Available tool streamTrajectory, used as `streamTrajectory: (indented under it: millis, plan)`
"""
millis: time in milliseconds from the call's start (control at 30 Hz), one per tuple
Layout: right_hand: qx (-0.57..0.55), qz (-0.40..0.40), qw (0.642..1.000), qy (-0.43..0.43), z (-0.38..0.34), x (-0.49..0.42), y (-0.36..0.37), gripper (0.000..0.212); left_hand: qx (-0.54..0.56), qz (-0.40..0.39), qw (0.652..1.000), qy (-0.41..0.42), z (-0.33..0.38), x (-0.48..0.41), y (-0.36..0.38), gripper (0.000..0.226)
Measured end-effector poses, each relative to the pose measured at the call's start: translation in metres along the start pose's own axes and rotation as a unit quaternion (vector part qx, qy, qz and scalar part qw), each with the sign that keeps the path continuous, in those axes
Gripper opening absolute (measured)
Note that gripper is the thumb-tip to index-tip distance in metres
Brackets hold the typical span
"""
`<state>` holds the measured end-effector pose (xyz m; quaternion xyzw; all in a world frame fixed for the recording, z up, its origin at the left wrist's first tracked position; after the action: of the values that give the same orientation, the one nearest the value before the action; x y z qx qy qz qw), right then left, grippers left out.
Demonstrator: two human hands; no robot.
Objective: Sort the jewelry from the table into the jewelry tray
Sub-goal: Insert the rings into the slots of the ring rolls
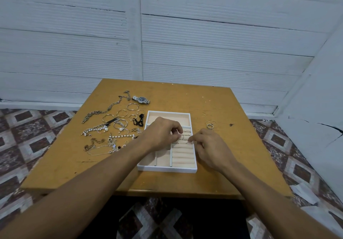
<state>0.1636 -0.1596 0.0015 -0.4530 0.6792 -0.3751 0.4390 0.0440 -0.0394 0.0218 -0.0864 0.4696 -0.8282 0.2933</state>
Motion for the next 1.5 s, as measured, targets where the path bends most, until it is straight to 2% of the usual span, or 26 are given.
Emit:
streamTrajectory:
  millis: [533,900,1233,1367,1500]
  plan:
    - [-0.024,0.021,0.999,0.029,0.008,0.006,-0.009,0.030,-0.109,-0.014,0.991,0.075,0.007,0.004,0.017,0.015]
    - [-0.033,0.051,0.997,0.048,0.017,0.004,-0.021,0.029,-0.207,-0.047,0.970,0.122,0.010,0.010,0.019,0.030]
    - [-0.091,0.116,0.981,0.125,0.044,0.003,-0.051,0.027,-0.177,-0.026,0.979,0.102,0.012,0.007,0.018,0.029]
    - [-0.108,0.106,0.976,0.155,0.057,0.006,-0.053,0.028,-0.117,0.017,0.988,0.099,0.027,-0.002,0.022,0.026]
    - [-0.113,0.093,0.974,0.172,0.068,0.011,-0.046,0.027,-0.137,0.030,0.984,0.106,0.054,-0.014,0.037,0.030]
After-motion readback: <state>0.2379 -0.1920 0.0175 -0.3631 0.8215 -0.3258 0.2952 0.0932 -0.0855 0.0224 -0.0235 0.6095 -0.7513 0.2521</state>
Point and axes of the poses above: each hand's wrist, its own x-axis away from the middle knuckle, its own y-axis out of the palm, z = x × y, the point moved 4 cm from there along -x, towards the middle knuckle, and after that the axes turned 4 degrees about -y, right-handed, at the moved point
